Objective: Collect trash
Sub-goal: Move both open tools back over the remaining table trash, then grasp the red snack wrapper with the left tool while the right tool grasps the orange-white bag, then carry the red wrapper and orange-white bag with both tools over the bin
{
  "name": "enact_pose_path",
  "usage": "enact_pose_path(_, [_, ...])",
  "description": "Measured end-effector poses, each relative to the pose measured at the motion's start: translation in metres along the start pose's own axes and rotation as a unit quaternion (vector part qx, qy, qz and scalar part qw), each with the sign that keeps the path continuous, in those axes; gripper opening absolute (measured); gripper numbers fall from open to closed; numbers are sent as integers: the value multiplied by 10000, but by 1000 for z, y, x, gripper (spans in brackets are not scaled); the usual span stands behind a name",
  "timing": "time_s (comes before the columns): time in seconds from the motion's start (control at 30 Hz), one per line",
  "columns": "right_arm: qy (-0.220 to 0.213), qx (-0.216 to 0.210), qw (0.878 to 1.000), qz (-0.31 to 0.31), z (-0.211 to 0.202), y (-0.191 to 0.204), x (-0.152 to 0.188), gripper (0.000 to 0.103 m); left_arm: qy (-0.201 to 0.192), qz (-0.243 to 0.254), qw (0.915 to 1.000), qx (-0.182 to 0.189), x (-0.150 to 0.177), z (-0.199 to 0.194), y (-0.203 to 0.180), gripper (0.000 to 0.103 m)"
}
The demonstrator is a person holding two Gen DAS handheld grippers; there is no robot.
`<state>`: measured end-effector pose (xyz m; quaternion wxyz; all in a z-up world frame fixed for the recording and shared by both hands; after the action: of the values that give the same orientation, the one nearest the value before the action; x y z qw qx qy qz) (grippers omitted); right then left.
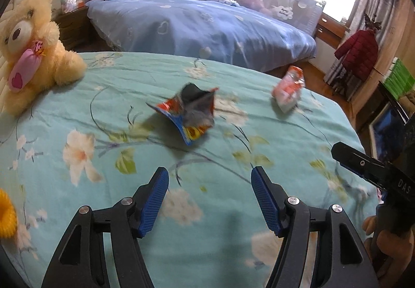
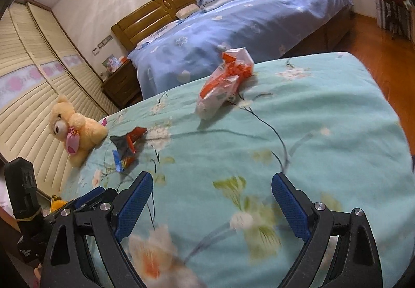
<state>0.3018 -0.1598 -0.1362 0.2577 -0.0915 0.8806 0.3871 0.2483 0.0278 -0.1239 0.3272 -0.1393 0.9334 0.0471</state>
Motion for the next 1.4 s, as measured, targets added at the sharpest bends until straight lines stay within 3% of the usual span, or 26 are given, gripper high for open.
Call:
enact_pose_path(0.4, [-51, 62, 10000, 52, 49, -13, -48, 94, 17, -149, 9996, -234, -38, 51, 6, 69])
enact_pose_path(0.83, [-137, 196, 9996, 157, 80, -33, -76, 93, 18, -67, 9995, -293, -53, 84, -3, 68])
enact_pose_path(0.93, [-176, 219, 9994, 185, 80, -35, -78, 81, 40, -81, 9997, -248, -52, 87, -3, 66])
enact_pose_path(1.0, [-191, 259, 9992, 228, 80, -38, -77, 58, 13, -44, 9997, -241, -52, 86, -5, 59])
enact_pose_path(1.07, [-180, 220, 9993, 258, 80, -38, -76, 47, 22, 13, 9996, -266, -51, 87, -6, 51])
enact_pose_path(1.13, [-175, 219, 9994, 187, 78, -36, -75, 43, 4, 34, 9996, -275, -51, 88, -7, 34])
enact_pose_path(1.4, [-165, 27, 9998, 105, 52, -25, -53, 39, -10, 107, 9998, -171, -45, 77, -11, 22])
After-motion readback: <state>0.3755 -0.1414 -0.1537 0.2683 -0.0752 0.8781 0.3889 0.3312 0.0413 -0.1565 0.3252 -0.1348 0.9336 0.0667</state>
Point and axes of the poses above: each gripper's, at about its wrist camera, not at the fingertips, and z roughly the way its jaws point, y to its left, x to its underside, the point moved 4 cm from there along z, roughly the way its jaws point, and after that the axes turned 15 degrees about -x, right-handed, at the moved point
